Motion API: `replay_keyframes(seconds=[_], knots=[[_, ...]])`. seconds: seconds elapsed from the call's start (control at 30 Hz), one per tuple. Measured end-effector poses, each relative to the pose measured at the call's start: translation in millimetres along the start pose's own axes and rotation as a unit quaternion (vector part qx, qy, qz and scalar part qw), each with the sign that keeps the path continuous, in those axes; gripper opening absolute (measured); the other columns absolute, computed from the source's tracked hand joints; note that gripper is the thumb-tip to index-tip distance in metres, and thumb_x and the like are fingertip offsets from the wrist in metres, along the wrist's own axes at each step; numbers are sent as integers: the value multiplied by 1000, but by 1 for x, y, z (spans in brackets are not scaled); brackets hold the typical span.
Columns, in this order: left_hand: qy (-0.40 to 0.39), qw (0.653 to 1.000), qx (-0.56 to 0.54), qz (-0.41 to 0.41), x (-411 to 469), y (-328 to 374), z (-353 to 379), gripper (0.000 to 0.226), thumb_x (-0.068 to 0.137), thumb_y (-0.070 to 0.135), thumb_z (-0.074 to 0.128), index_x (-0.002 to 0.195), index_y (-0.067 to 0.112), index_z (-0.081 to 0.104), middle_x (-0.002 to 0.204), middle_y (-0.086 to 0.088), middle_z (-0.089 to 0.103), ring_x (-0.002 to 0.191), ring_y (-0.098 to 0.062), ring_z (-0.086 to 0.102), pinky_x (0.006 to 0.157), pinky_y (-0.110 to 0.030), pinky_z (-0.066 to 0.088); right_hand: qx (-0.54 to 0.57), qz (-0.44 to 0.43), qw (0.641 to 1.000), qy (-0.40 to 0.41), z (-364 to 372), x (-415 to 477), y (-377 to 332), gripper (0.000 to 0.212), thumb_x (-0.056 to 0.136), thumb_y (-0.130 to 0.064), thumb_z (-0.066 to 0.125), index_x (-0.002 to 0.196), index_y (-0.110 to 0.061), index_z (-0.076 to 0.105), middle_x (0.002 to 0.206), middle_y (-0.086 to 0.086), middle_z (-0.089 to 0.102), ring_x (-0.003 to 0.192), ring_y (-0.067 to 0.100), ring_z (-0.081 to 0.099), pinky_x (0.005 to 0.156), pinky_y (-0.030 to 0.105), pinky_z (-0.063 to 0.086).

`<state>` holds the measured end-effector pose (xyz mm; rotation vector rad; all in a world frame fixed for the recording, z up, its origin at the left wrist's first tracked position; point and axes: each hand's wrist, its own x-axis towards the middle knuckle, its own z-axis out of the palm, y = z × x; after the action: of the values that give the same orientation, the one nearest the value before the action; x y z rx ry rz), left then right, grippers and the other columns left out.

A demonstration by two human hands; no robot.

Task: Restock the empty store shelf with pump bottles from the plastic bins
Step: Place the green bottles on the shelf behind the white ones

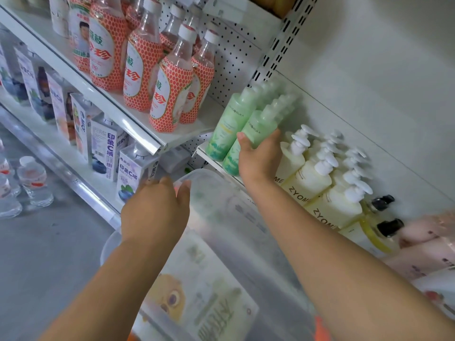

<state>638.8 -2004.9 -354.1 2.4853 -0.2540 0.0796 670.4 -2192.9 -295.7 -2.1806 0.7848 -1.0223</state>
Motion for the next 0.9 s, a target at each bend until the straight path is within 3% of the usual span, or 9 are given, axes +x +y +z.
replay_keyframes(seconds=[0.1,0.3,0.47,0.57,0.7,0.8,0.9], knots=[[-2,1000,-1,2,-1,1,-1,52,100,53,28,99,12,60,94,-9,64,86,-31,60,66,-37,49,-27,-10,1000,7,1,-2,0,61,89,-34,77,131,-1,48,129,13,64,118,29,61,94,23,43],[-11,1000,0,0,-2,4,-3,51,100,53,29,103,11,60,98,-9,64,91,-32,60,65,-37,47,-120,43,987,-101,8,-20,15,64,92,-32,74,132,5,41,134,23,59,120,37,61,95,37,49],[-14,1000,6,-3,-2,3,-2,52,100,53,28,106,11,59,100,-8,63,91,-31,60,65,-36,43,-99,33,991,-89,7,-25,20,67,92,-32,74,137,4,39,132,22,62,118,38,63,97,41,51],[-19,1000,5,-6,-1,2,0,51,100,51,30,103,10,58,100,-8,62,93,-32,59,66,-36,43,-79,42,992,-90,4,-24,25,58,89,-36,77,125,0,49,124,19,66,113,37,64,95,44,52],[-8,1000,19,-4,-2,4,0,48,100,49,33,103,9,60,99,-10,63,98,-34,57,69,-39,43,-72,55,988,-123,-6,-33,31,55,84,-42,80,115,-2,59,114,12,73,105,30,69,89,40,55],[8,1000,16,16,-1,9,4,45,99,44,42,106,5,63,104,-16,65,102,-37,55,77,-43,44,-63,26,984,-167,-34,-48,33,51,85,-35,81,122,-6,60,102,-7,67,98,20,67,85,26,50],[10,999,-10,45,1,19,9,42,97,41,51,111,4,64,111,-18,65,109,-39,54,87,-47,44,-64,-5,984,-168,-75,-50,29,39,86,-28,81,116,-13,62,97,-4,68,87,11,65,77,18,49]])
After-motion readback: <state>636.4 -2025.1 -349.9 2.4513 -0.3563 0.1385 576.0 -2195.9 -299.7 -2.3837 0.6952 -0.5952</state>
